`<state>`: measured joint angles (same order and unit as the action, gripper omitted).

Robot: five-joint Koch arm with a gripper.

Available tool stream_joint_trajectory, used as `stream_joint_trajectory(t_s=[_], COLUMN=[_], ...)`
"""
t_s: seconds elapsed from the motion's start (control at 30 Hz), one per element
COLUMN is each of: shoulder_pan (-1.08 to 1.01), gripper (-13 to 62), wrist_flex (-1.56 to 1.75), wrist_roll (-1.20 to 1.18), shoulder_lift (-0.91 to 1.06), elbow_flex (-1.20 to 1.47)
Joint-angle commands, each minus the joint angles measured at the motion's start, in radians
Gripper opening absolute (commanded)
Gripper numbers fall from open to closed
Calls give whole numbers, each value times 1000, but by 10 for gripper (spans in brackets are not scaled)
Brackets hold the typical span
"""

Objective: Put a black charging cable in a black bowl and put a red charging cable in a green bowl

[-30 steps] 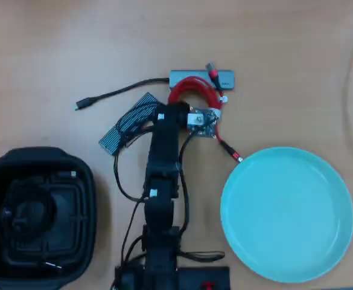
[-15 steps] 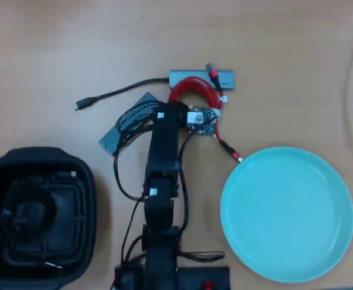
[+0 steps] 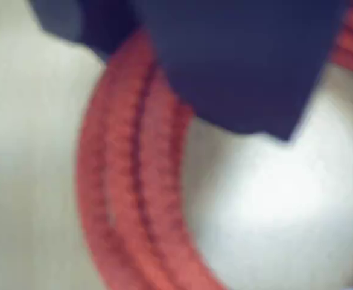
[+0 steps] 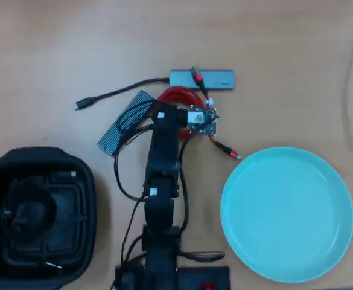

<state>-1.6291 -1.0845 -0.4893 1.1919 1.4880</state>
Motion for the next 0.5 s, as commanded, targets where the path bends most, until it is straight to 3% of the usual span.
stream_joint_trajectory(t_s=[0.0, 0.3, 0.47], shoulder_pan=[37, 83, 75], gripper=[-68, -68, -68], wrist_flex=[-12, -41, -106], wrist_roll=[-25, -18, -12], shoulder_lift=[21, 408, 518], elbow_flex=[-60, -67, -66])
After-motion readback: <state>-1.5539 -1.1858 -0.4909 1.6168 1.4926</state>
